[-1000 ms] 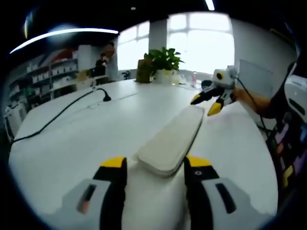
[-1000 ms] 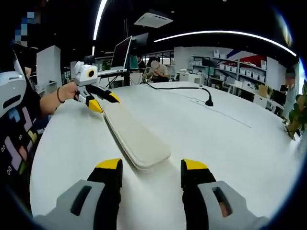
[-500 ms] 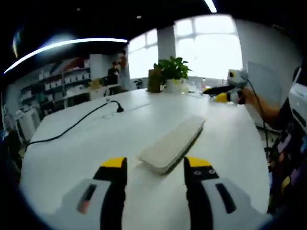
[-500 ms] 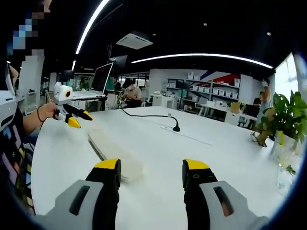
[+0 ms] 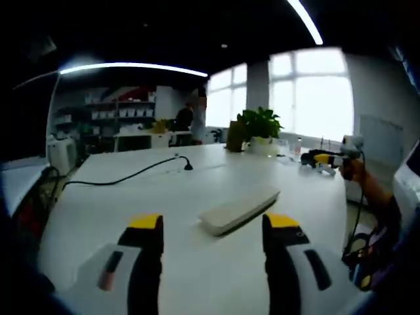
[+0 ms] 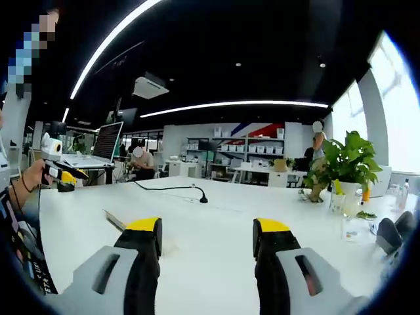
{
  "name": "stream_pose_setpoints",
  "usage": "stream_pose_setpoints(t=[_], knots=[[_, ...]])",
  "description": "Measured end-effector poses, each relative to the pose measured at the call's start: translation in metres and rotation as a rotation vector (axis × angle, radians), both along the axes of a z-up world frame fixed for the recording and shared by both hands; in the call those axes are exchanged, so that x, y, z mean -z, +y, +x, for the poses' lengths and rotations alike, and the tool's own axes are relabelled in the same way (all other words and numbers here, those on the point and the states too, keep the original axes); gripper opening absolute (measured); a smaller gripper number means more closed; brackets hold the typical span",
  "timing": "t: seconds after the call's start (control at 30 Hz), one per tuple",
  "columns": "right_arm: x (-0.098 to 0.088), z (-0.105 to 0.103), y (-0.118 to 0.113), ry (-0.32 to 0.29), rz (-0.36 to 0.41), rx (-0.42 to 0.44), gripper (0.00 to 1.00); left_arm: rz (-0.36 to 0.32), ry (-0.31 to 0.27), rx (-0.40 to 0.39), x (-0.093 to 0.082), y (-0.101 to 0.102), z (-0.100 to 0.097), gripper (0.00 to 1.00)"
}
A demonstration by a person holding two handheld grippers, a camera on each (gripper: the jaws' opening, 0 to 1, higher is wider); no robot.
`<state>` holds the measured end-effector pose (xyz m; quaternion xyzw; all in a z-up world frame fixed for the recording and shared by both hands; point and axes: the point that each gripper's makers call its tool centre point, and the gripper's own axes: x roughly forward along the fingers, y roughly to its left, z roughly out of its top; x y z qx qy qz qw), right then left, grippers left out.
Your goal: Arrange the utensils inside the cutlery case until each visible utensil rests in its matching compartment.
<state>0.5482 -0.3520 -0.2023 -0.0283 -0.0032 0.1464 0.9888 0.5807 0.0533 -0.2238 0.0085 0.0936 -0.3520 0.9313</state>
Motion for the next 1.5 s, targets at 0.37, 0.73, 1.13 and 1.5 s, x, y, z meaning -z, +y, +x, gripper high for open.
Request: stream_pose_setpoints(t=[0.37,0.73,1.13,1.5], knots=[[0.003,-0.042,-0.009,-0.008,0.016,0.048,0.70,-0.004,-0.034,-0.074,-0.005,0.020,-0.034,0.82],[-0.021,-0.078,0.016,-0.086,-0.007,0.027,0.91,0.068,-0.148,-0.116,-0.018,0.032,-0.075,1.00],[0.000,-0.098,0.016,0.034,-0.093,0.053,0.99,0.070,-0.189,-0.163,-0.031,0.047,-0.098,1.00],[-0.024,-0.117,0.015,-0.015,-0.092,0.092,0.99,0.056,-0.221,-0.177,-0.043,0.054,-0.110,0.99]])
